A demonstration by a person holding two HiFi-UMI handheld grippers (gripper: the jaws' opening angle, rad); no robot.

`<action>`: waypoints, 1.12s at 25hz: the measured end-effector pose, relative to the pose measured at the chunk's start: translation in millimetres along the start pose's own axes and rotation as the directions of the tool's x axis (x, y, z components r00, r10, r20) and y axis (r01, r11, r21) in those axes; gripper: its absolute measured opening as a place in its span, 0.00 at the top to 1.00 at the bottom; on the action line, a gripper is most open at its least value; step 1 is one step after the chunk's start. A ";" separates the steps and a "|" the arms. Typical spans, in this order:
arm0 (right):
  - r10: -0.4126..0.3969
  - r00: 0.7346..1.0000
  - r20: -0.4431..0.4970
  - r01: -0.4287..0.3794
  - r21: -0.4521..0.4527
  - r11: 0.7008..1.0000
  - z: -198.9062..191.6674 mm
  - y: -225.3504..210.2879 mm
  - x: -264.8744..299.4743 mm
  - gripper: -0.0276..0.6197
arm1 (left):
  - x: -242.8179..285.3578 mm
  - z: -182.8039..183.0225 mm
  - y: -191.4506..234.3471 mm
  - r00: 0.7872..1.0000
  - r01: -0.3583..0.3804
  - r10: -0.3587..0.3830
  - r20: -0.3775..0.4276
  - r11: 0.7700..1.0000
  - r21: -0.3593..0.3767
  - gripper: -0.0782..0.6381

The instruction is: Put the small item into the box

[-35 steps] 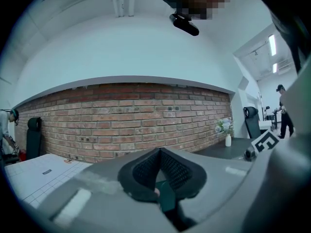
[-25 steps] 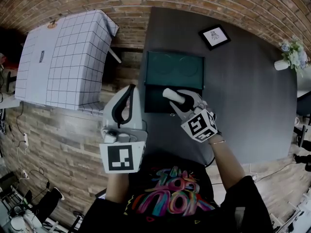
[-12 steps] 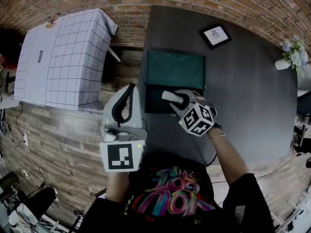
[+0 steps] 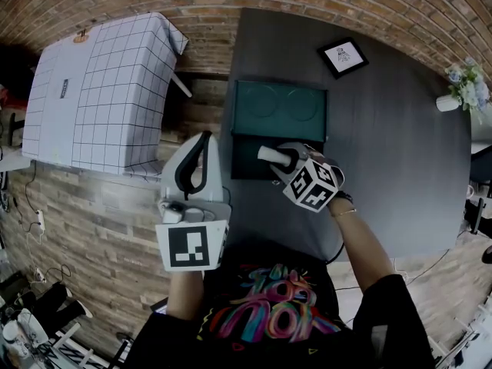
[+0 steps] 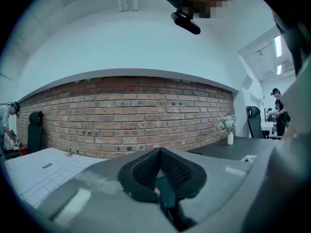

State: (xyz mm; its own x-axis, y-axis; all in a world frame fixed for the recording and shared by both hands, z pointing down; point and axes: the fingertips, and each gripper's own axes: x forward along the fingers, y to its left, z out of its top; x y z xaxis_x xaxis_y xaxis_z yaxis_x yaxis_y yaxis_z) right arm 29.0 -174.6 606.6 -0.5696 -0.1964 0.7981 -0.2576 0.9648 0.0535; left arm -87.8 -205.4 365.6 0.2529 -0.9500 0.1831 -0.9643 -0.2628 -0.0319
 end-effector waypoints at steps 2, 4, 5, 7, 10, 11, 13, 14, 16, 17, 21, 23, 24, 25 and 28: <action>0.011 1.000 -0.015 -0.011 0.002 1.000 -1.1 0.6 1.5 0.73 | -0.5 1.0 0.5 1.000 -0.002 0.002 0.004 1.000 -0.001 0.89; 0.023 0.999 -0.029 -0.023 0.006 1.000 -2.1 1.0 3.0 0.73 | -1.4 1.6 1.6 1.000 -0.005 0.005 0.005 1.000 -0.002 0.89; 0.029 0.999 -0.037 -0.028 0.009 1.000 -2.7 1.1 3.8 0.73 | -1.8 1.9 2.0 1.000 -0.006 0.006 0.006 1.000 -0.002 0.89; 0.040 0.998 -0.051 -0.039 0.017 0.999 -3.9 1.5 5.8 0.72 | -2.8 1.6 2.8 1.000 -0.008 0.008 0.003 1.000 -0.001 0.89; 0.052 0.996 -0.065 -0.050 0.032 0.998 -5.3 2.4 8.6 0.72 | -4.8 1.2 3.6 1.000 -0.011 0.011 0.001 1.000 -0.002 0.89; 0.055 0.996 -0.070 -0.053 0.035 0.998 -5.7 2.5 9.1 0.71 | -5.3 2.0 3.7 1.000 -0.012 0.012 0.004 1.000 -0.002 0.89; 0.062 0.995 -0.078 -0.059 0.039 0.997 -6.4 2.6 9.9 0.70 | -6.2 3.7 4.5 1.000 -0.015 0.015 0.009 1.000 -0.003 0.89; 0.066 0.995 -0.081 -0.063 0.042 0.997 -6.4 2.6 10.1 0.70 | -6.5 4.2 5.0 1.000 -0.016 0.016 0.010 1.000 -0.002 0.89; 0.069 0.994 -0.081 -0.065 0.049 0.997 -6.0 2.4 10.0 0.69 | -7.2 4.5 6.0 1.000 -0.017 0.017 0.009 1.000 0.000 0.89; 0.068 0.994 -0.081 -0.064 0.051 0.997 -5.8 2.3 9.7 0.69 | -7.7 4.5 6.4 1.000 -0.018 0.018 0.008 1.000 0.000 0.89; 0.060 0.995 -0.078 -0.056 0.052 0.997 -5.8 1.6 8.3 0.69 | -9.9 5.5 7.1 1.000 -0.021 0.021 0.012 1.000 0.003 0.89; 0.054 0.996 -0.073 -0.050 0.058 0.997 -5.7 0.3 6.9 0.68 | -10.7 5.7 6.7 1.000 -0.021 0.021 0.014 1.000 0.001 0.89; 0.050 0.996 -0.069 -0.046 0.061 0.997 -5.4 -0.5 6.0 0.68 | -11.0 5.9 6.5 1.000 -0.020 0.020 0.015 1.000 0.000 0.89; 0.046 0.997 -0.065 -0.042 0.063 0.997 -4.9 -1.4 4.8 0.68 | -11.4 6.2 6.3 1.000 -0.020 0.020 0.016 1.000 0.001 0.89; 0.034 0.998 -0.053 -0.030 0.069 0.997 -3.3 -4.5 -0.6 0.68 | -11.7 8.8 5.4 1.000 -0.019 0.019 0.025 1.000 0.005 0.89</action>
State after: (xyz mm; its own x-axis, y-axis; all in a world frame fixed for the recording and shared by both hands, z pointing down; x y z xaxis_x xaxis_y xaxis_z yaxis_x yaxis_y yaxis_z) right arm 33.1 -178.2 607.9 -0.5355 -0.1542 0.8303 -0.2940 0.9557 -0.0122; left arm -95.2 -197.2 354.6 0.2368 -0.9587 0.1576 -0.9685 -0.2458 -0.0402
